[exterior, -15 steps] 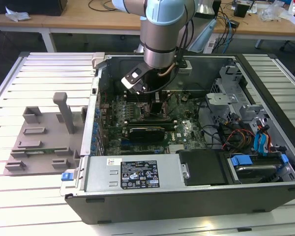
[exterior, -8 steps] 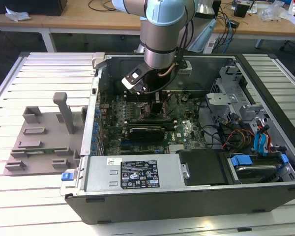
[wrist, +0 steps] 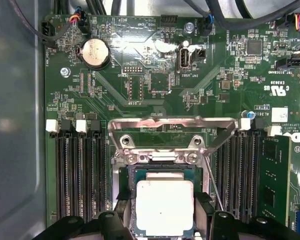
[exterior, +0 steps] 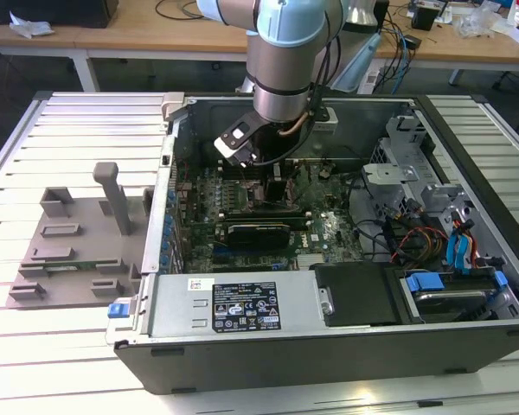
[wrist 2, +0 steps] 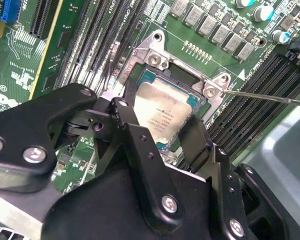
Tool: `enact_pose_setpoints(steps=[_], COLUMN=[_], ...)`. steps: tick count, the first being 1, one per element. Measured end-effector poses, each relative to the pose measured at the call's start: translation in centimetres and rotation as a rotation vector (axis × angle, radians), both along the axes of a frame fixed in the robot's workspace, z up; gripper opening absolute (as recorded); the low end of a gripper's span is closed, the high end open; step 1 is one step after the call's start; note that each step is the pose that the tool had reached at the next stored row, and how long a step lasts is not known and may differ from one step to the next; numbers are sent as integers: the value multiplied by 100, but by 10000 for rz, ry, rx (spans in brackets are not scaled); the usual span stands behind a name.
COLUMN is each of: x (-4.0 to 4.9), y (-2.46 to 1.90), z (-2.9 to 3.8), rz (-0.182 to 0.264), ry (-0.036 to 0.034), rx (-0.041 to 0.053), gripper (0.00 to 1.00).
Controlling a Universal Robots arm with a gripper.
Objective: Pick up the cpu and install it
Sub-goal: 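Place the cpu into insertion slot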
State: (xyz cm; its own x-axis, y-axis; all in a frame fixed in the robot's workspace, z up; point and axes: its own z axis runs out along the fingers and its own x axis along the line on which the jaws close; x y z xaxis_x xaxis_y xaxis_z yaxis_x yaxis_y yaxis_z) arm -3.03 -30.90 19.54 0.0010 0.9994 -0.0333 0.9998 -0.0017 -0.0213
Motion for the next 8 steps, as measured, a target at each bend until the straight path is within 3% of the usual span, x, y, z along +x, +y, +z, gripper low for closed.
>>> enact_pose_setpoints(steps=[8], x=[30], y=[11], z=[31], rz=[6], ry=[7], rx=[-3], gripper=[62])
